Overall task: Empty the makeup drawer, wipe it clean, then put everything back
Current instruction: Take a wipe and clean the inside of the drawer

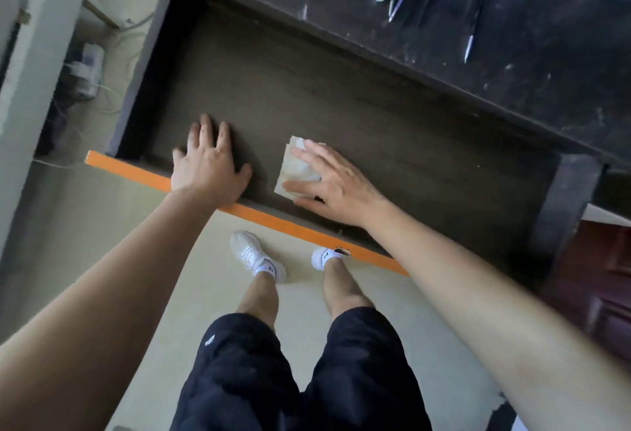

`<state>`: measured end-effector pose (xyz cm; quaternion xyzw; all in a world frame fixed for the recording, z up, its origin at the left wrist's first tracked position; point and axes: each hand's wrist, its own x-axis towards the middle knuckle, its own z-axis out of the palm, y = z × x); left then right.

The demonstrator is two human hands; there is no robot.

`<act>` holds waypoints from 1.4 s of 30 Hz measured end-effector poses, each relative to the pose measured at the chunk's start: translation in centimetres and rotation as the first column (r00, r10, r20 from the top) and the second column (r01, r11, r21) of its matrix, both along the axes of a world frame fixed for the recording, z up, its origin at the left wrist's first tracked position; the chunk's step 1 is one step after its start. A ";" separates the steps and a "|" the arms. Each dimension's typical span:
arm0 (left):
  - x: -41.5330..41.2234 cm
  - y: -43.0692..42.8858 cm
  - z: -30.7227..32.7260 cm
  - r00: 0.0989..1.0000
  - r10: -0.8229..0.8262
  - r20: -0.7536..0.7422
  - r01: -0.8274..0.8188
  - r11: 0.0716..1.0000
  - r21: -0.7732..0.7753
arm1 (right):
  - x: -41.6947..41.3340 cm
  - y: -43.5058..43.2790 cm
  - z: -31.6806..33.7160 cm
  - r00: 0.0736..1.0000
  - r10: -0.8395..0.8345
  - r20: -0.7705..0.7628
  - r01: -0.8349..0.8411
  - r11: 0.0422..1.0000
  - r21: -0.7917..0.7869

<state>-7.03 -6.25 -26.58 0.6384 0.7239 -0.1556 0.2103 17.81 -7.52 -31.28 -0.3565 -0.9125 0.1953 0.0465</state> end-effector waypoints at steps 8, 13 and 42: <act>2.5 0.4 -0.1 0.997 0.067 -0.025 -0.068 0.997 -0.021 | 11.8 -5.1 1.0 0.929 -0.368 0.033 0.369 0.920 -0.133; 8.0 1.5 -1.0 0.991 -0.101 0.088 0.092 0.991 0.098 | 23.9 -8.6 2.4 0.569 -0.804 0.171 0.822 0.566 -0.071; 12.0 1.6 -2.9 0.982 -0.187 0.019 0.182 0.973 0.141 | 14.9 3.5 0.3 0.152 -0.984 0.094 0.981 0.162 0.106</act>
